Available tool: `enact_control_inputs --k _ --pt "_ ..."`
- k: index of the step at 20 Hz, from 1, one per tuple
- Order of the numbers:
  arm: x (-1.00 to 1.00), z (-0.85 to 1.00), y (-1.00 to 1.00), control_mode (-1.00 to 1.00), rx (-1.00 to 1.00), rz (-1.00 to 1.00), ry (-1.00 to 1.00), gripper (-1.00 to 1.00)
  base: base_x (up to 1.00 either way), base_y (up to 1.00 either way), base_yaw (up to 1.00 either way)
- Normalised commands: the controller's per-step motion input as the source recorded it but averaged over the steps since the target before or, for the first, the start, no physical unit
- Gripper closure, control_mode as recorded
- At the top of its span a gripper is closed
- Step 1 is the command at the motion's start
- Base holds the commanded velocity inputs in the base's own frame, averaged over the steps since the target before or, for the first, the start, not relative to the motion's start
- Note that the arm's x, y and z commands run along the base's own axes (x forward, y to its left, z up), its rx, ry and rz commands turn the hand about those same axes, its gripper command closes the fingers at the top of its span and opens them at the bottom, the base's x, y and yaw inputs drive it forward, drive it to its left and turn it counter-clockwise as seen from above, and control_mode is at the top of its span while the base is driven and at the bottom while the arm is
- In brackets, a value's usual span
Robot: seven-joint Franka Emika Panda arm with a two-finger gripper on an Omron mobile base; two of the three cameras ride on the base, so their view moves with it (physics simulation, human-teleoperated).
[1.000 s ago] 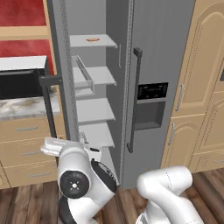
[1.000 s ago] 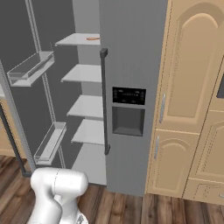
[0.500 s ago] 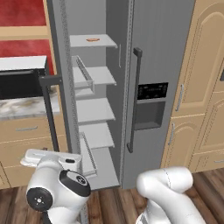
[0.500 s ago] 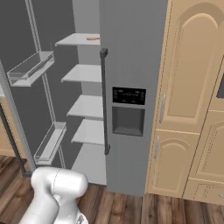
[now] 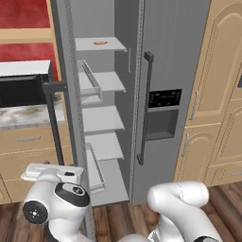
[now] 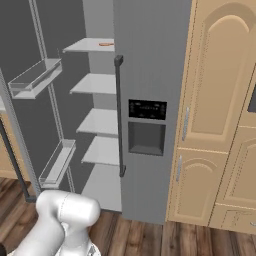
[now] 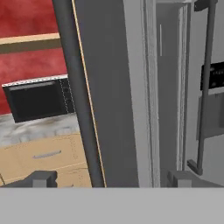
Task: There's a fish in the fridge that needs to be moved to the freezer for freezing. Pick up the fish from the fridge, place it on any shelf in the freezer, and close the fridge and freezer doors when done.
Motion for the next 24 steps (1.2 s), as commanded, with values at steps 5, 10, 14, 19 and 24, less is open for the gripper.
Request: enact_control_inputs --k 5,10,14,19,24 --pt "0.63 -0.48 0.0 -1.0 -0.03 0.0 -0.05 -1.0 0.0 0.0 0.0" --pt "0.26 -0.32 0.01 -1.0 -0.01 0.0 -0.1 -1.0 0.0 0.0 0.0" --pt "0.28 -0.36 0.24 -1.0 -0.05 0.0 -0.07 -1.0 0.0 0.0 0.0" --pt "0.36 -0.23 0.27 -1.0 -0.04 0.0 -0.03 -1.0 0.0 0.0 0.0" --pt "0.44 -0.18 0.16 -1.0 -0.03 0.0 0.0 -1.0 0.0 0.0 0.0"
